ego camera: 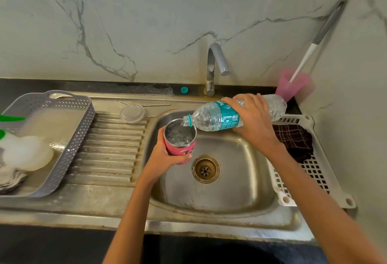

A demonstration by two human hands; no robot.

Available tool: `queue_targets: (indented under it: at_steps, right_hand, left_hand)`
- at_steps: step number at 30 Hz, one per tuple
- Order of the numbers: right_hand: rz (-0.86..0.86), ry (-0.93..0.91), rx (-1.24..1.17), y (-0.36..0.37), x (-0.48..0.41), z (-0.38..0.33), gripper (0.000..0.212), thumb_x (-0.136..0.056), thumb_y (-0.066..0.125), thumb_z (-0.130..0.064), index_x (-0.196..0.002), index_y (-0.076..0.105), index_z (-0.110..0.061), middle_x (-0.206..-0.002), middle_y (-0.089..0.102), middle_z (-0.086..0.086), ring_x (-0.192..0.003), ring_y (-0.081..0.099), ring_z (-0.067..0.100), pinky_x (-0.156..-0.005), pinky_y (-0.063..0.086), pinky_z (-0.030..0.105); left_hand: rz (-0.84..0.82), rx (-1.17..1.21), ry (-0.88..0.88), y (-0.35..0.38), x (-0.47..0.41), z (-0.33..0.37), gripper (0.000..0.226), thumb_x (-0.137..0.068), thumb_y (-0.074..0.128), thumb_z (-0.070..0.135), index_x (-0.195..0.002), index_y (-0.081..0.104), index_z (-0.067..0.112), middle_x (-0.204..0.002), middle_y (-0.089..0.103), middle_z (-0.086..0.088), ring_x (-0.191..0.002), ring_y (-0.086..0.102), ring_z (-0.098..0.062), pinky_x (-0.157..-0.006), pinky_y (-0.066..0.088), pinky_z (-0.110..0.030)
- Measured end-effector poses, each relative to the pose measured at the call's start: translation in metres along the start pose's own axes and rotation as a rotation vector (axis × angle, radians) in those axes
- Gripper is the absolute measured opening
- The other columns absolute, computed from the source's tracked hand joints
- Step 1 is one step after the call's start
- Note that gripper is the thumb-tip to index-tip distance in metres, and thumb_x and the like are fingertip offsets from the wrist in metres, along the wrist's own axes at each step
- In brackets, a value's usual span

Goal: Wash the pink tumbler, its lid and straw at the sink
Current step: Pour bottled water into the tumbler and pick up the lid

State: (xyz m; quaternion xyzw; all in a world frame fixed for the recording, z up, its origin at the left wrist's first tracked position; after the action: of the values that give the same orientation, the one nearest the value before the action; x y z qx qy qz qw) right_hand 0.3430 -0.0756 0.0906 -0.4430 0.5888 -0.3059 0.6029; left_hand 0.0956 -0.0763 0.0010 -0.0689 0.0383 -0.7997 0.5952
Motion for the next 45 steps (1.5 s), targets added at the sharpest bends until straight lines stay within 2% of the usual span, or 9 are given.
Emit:
queue_targets:
  at_steps: [12, 14, 16, 19, 22, 26, 38, 41, 45]
  right_hand:
    - [-0.142, 0.187, -0.421, 0.035, 0.006, -0.025, 0.092, -0.065, 0.087, -0.024, -0.143, 0.039, -0.027, -0.131, 0.049, 0.001, -0.125, 0.040, 0.019, -0.107, 0.032, 0.040]
    - [-0.147, 0.214, -0.504, 0.042, 0.009, -0.028, 0.092, -0.063, 0.088, -0.023, -0.141, 0.041, -0.027, -0.129, 0.050, -0.001, -0.123, 0.043, 0.016, -0.104, 0.039, 0.041]
    - [-0.165, 0.257, -0.614, 0.049, 0.011, -0.032, 0.090, -0.061, 0.088, -0.020, -0.138, 0.042, -0.028, -0.127, 0.052, -0.004, -0.120, 0.046, 0.013, -0.099, 0.046, 0.039]
    - [-0.186, 0.424, -0.852, 0.058, 0.015, -0.033, 0.082, -0.063, 0.088, -0.018, -0.130, 0.043, -0.031, -0.121, 0.054, -0.012, -0.112, 0.055, 0.010, -0.088, 0.053, 0.026]
    - [-0.218, 0.551, -0.985, 0.060, 0.019, -0.039, 0.080, -0.066, 0.087, -0.013, -0.125, 0.038, -0.036, -0.112, 0.053, -0.016, -0.096, 0.058, 0.002, -0.068, 0.048, 0.007]
    - [-0.264, 0.609, -1.055, 0.063, 0.025, -0.046, 0.077, -0.068, 0.085, -0.009, -0.123, 0.036, -0.033, -0.103, 0.052, -0.019, -0.086, 0.055, -0.004, -0.056, 0.044, 0.002]
    - [-0.314, 0.710, -1.157, 0.072, 0.030, -0.055, 0.081, -0.064, 0.087, -0.010, -0.126, 0.041, -0.032, -0.109, 0.057, -0.014, -0.098, 0.058, 0.007, -0.073, 0.046, 0.016]
    - [-0.318, 0.707, -1.164, 0.073, 0.028, -0.059, 0.080, -0.065, 0.087, -0.010, -0.122, 0.038, -0.036, -0.104, 0.054, -0.020, -0.092, 0.057, 0.001, -0.068, 0.044, 0.012]
    - [-0.330, 0.711, -1.173, 0.075, 0.028, -0.065, 0.082, -0.064, 0.087, -0.009, -0.127, 0.040, -0.032, -0.109, 0.055, -0.014, -0.096, 0.056, 0.004, -0.078, 0.047, 0.017]
  left_hand:
    - [0.138, 0.067, 0.038, -0.042, 0.015, -0.001, 0.093, -0.061, 0.086, -0.008, -0.130, 0.039, 0.032, -0.126, 0.055, 0.004, -0.111, 0.059, -0.005, -0.076, 0.053, -0.016]
    - [0.207, 0.068, 0.054, -0.056, 0.017, -0.002, 0.095, -0.054, 0.093, 0.005, -0.128, 0.041, 0.034, -0.126, 0.057, 0.004, -0.113, 0.060, -0.009, -0.078, 0.053, -0.017]
    - [0.279, 0.053, 0.068, -0.072, 0.019, -0.004, 0.096, -0.048, 0.093, 0.019, -0.127, 0.042, 0.036, -0.125, 0.058, 0.005, -0.113, 0.060, -0.009, -0.082, 0.053, -0.019]
    - [0.396, 0.085, 0.063, -0.095, 0.022, -0.010, 0.097, -0.056, 0.089, -0.003, -0.132, 0.038, 0.027, -0.121, 0.057, 0.007, -0.105, 0.062, -0.006, -0.076, 0.053, -0.017]
    - [0.502, 0.078, 0.080, -0.116, 0.025, -0.010, 0.094, -0.063, 0.085, -0.005, -0.134, 0.034, 0.028, -0.122, 0.054, 0.010, -0.104, 0.060, 0.002, -0.077, 0.052, -0.015]
    - [0.611, 0.045, 0.067, -0.142, 0.025, -0.013, 0.091, -0.069, 0.081, -0.009, -0.138, 0.030, 0.022, -0.125, 0.052, 0.009, -0.101, 0.058, 0.007, -0.077, 0.050, -0.012]
    - [0.682, 0.019, 0.029, -0.157, 0.015, -0.028, 0.095, -0.068, 0.084, -0.002, -0.141, 0.028, 0.020, -0.137, 0.046, -0.004, -0.114, 0.051, -0.010, -0.086, 0.046, -0.018]
    - [0.675, 0.027, 0.030, -0.158, 0.013, -0.032, 0.096, -0.067, 0.085, -0.002, -0.141, 0.028, 0.019, -0.139, 0.046, -0.006, -0.114, 0.052, -0.009, -0.096, 0.049, -0.027]
    - [0.661, 0.017, 0.022, -0.160, 0.014, -0.034, 0.107, -0.062, 0.089, 0.005, -0.143, 0.021, 0.021, -0.143, 0.042, -0.008, -0.121, 0.051, -0.012, -0.105, 0.047, -0.039]
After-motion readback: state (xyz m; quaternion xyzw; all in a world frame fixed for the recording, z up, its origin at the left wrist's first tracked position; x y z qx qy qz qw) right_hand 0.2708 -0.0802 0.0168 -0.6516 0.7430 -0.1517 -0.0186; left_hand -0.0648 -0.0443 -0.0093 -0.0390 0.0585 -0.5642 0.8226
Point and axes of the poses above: each hand's wrist, its own x-axis away from the middle knuckle, its own y-axis out of the palm, z = x × y, the point moved 7 cm from there along -x, towards the middle knuckle
